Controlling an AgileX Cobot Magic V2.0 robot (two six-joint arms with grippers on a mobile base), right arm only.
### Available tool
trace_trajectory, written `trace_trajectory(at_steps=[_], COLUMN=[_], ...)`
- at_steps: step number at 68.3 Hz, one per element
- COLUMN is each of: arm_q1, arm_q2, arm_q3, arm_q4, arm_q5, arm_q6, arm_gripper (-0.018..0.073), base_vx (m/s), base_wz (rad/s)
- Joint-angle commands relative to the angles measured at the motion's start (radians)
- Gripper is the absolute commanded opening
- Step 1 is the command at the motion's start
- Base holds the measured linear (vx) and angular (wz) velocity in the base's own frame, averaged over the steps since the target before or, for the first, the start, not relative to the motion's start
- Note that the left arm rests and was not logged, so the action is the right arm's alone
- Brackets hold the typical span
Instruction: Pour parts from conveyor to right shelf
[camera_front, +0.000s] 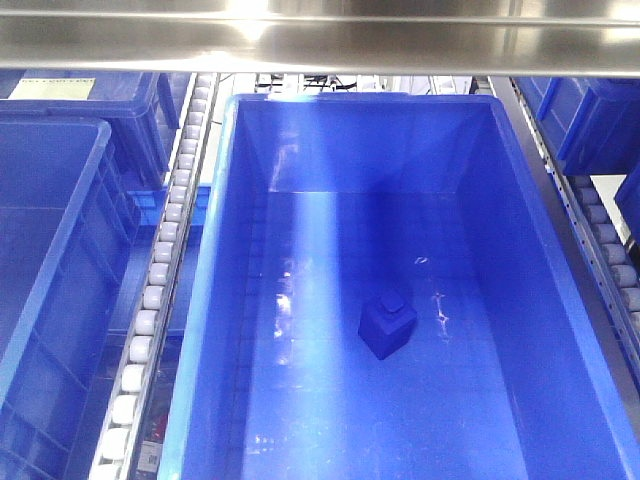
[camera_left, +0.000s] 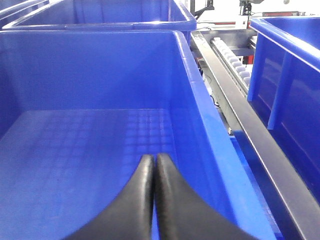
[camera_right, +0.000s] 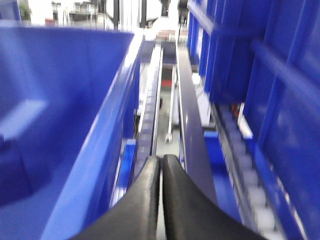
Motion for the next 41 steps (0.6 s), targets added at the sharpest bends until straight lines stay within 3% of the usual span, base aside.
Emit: trace_trajectory(at_steps=[1,41], arm_q1=[-0.005,-0.005], arm_q2=[-0.017,-0.017], arm_q3=[0.000,0.000], arm_q4=[-0.007,-0.007], arm_q5=[-0.025,0.001], arm_q6=[-0.005,-0.005], arm_gripper=[-0.0010,-0.0010], base_vx=[0.00,0.00], base_wz=[0.00,0.00])
